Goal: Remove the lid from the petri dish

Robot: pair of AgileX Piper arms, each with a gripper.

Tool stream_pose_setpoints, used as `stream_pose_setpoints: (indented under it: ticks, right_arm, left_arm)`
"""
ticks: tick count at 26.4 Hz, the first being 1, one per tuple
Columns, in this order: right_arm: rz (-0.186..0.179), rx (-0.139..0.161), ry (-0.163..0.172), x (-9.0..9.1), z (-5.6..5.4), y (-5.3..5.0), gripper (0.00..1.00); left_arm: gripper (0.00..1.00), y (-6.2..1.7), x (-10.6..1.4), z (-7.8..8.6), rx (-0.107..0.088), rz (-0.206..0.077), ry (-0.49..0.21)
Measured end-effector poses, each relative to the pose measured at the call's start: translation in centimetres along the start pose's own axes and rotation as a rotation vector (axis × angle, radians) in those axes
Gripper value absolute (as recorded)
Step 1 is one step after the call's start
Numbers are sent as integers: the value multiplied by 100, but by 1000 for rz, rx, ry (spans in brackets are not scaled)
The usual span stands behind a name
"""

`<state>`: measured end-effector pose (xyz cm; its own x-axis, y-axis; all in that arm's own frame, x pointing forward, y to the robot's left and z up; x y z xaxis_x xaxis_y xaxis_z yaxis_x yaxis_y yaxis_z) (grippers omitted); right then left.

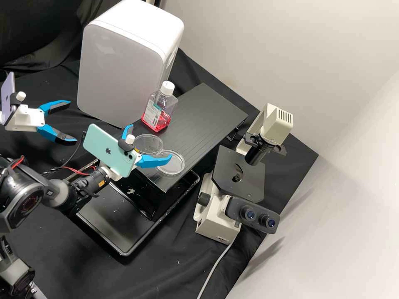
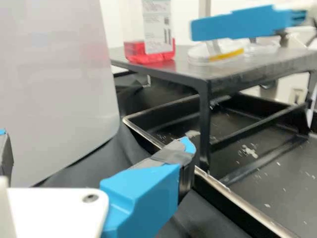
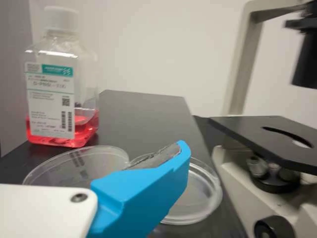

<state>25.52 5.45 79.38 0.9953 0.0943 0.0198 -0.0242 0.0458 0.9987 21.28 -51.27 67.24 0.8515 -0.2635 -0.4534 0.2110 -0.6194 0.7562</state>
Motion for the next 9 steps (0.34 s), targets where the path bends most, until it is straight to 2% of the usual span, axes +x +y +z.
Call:
stream_pose_setpoints:
  ticks: [2,3,5,9]
  right_arm:
    - [28,-7,-6,-58,-12,14,100]
    - [54,-6,-16,-103,-20,25,100]
    - [74,2,-30,-157,-22,41,100]
    - [88,13,-38,-253,2,76,100]
  left_arm:
    - [100,10,-2,-2,-2,4,4]
    - [100,17,-4,-1,-3,7,3]
    - [100,16,-4,-1,-3,7,3]
    - [100,16,-4,-1,-3,7,3]
